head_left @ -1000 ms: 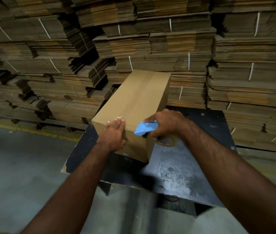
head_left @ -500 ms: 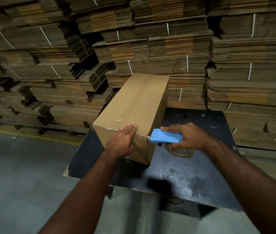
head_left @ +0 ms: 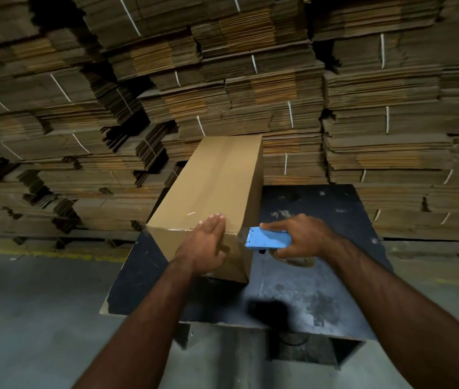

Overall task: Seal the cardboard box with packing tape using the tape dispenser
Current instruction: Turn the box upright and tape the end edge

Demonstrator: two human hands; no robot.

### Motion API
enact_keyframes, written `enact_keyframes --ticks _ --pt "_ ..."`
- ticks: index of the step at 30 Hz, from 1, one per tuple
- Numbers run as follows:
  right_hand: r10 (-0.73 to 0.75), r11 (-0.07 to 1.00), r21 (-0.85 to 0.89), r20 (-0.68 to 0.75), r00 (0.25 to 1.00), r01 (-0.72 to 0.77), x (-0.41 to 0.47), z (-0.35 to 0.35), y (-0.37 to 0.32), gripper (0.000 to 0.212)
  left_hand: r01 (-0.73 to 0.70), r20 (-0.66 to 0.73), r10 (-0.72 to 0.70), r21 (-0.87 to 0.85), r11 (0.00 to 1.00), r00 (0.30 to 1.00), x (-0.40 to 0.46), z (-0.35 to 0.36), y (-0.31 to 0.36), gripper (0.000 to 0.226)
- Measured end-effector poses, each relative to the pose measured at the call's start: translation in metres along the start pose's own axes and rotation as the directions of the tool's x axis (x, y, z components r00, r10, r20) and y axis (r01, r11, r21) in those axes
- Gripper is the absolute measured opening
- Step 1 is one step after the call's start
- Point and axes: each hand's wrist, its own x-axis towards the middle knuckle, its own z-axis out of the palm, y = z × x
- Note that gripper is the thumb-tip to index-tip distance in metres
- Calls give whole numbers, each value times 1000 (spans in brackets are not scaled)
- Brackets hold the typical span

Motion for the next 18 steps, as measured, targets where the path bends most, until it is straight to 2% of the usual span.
enact_keyframes --ticks 4,10,13,18 --pt "23 1000 -12 31 999 -22 2 0 -2 73 -226 -19 228 72 971 974 -2 14 22 88" --pt "65 998 -6 40 997 -64 1 -8 -3 72 -222 -129 235 110 969 963 2 20 31 80" --pt "56 998 -40 53 997 -54 7 -16 -11 71 -214 -117 229 128 968 966 1 23 31 88" --pt "69 997 -50 117 991 -63 25 -32 -25 70 -212 -124 217 54 976 968 1 15 30 88"
